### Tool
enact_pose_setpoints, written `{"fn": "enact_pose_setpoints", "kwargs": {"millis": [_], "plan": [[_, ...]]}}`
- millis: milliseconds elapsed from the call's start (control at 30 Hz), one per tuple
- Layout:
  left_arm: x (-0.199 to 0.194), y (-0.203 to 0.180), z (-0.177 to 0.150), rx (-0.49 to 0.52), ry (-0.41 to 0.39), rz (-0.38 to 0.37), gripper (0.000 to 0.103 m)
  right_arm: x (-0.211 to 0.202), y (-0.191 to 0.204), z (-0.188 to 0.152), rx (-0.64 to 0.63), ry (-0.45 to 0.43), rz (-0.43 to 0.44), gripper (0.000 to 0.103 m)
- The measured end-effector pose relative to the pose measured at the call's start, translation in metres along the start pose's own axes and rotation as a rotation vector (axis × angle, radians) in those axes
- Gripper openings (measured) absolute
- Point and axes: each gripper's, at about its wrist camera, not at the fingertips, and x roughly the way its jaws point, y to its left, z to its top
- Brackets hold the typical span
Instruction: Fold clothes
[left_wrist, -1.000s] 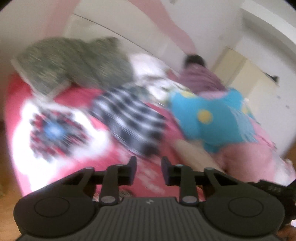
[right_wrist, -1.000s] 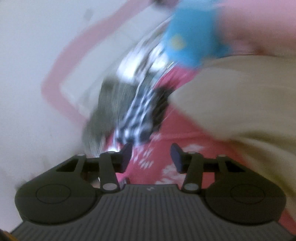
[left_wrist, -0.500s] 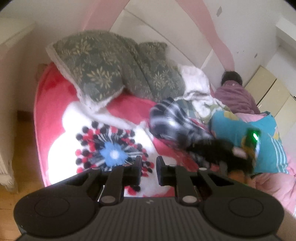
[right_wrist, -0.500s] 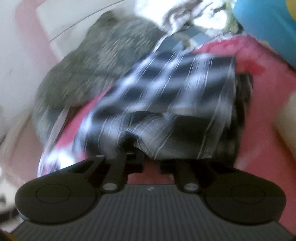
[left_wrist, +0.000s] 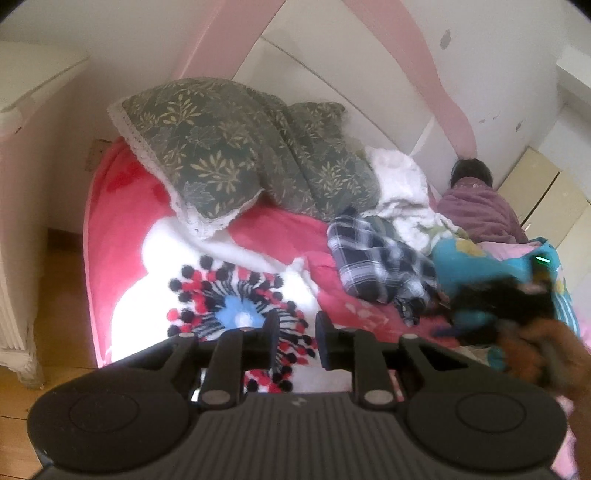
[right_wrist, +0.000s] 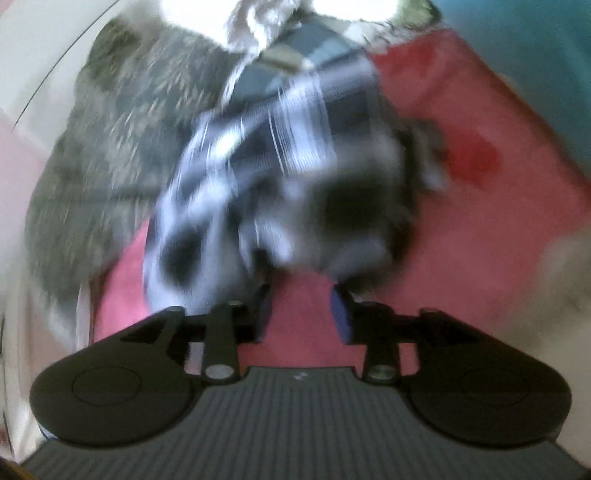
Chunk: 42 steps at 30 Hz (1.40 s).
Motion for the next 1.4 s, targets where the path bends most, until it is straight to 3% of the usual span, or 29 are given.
{"fn": "enact_pose_setpoints", "kwargs": {"millis": [100,200,367,500,600,800,867,933,1033,1133,1200,1300,1333,1400], "plan": [[-0.009,-0.017,-0.003,-0.013,0.005,-0.051,0.021,-0.075,-0.010,-0.042,-0.054,-0.046,-0.031,0.045],[-0.020,-0.052,-0.011,0.005,0.044,-0.171,0.021,-0.158,-0.024,-0.086,-0.073,-0.135,-0.053,0.048],[-0.004,-0.126,-0.053,-0.036,0.281,-0.409,0.021,-0.251,-0.043,-0.143,-0.127,-0.247,-0.159,0.051],[0.031,-0.180,-0.091,-0.045,0.409,-0.400,0.021,-0.282,-0.062,-0.171,-0.116,-0.290,-0.188,0.051],[0.062,-0.211,-0.104,-0.041,0.436,-0.343,0.034,-0.290,-0.087,-0.185,-0.107,-0.314,-0.192,0.051],[0.132,-0.234,-0.107,-0.129,0.559,-0.241,0.035,-0.277,-0.156,-0.201,0.027,-0.344,-0.185,0.052],[0.145,-0.234,-0.099,-0.138,0.556,-0.213,0.035,-0.271,-0.160,-0.220,0.030,-0.369,-0.130,0.052],[0.155,-0.233,-0.089,-0.135,0.554,-0.201,0.038,-0.264,-0.161,-0.247,0.082,-0.398,0.026,0.052],[0.172,-0.230,-0.080,-0.151,0.584,-0.177,0.038,-0.243,-0.172,-0.298,0.308,-0.448,0.284,0.053],[0.186,-0.231,-0.079,-0.110,0.583,-0.165,0.038,-0.207,-0.190,-0.354,0.625,-0.474,0.463,0.056],[0.197,-0.233,-0.080,-0.089,0.608,-0.161,0.038,-0.186,-0.199,-0.389,0.799,-0.503,0.499,0.057],[0.215,-0.230,-0.085,-0.103,0.648,-0.152,0.038,-0.170,-0.208,-0.432,1.014,-0.625,0.501,0.054],[0.218,-0.230,-0.086,-0.104,0.642,-0.152,0.039,-0.171,-0.209,-0.438,1.053,-0.669,0.515,0.054],[0.226,-0.230,-0.089,-0.109,0.638,-0.160,0.040,-0.181,-0.209,-0.441,1.078,-0.752,0.449,0.057]]}}
